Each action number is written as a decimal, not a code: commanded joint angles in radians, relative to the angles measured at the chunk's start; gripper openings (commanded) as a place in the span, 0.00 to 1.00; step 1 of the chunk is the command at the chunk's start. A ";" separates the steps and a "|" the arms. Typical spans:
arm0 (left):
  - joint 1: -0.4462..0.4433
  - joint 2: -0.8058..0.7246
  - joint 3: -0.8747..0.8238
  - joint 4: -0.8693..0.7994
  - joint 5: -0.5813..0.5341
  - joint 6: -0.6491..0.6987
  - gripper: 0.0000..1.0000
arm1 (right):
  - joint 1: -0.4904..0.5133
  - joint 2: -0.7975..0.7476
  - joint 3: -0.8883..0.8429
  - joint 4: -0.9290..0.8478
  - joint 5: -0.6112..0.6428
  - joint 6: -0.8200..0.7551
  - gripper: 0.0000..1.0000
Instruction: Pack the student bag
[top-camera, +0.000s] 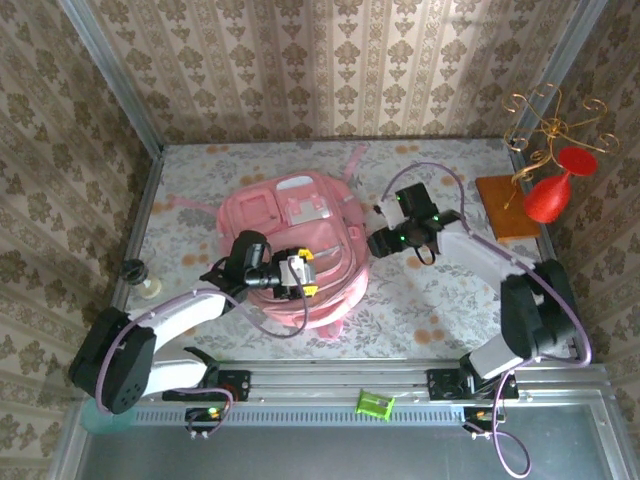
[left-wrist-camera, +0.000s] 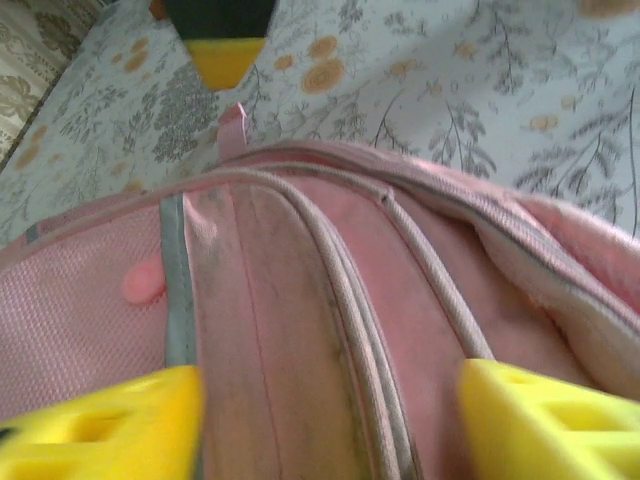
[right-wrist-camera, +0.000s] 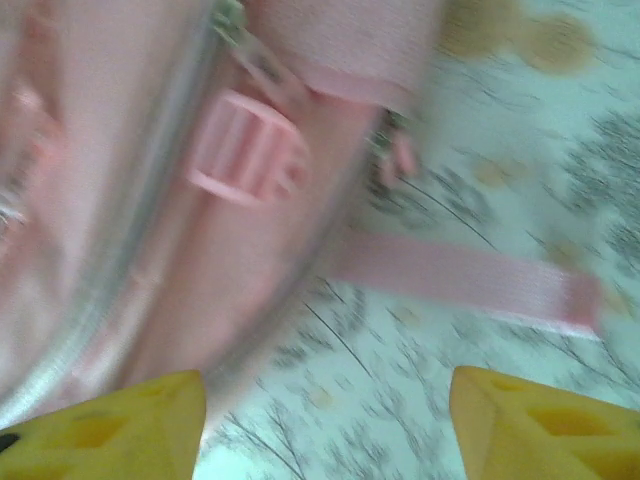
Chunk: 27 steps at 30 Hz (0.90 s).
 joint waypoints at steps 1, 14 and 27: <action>0.009 -0.046 0.056 0.065 0.068 -0.243 0.82 | 0.000 -0.135 -0.074 0.072 0.316 0.142 0.83; 0.296 -0.354 -0.092 0.062 -0.948 -0.699 0.98 | -0.137 -0.170 -0.509 0.851 0.674 0.056 1.00; 0.554 0.044 -0.211 0.555 -0.727 -0.665 1.00 | -0.258 -0.025 -0.502 1.060 0.313 -0.009 1.00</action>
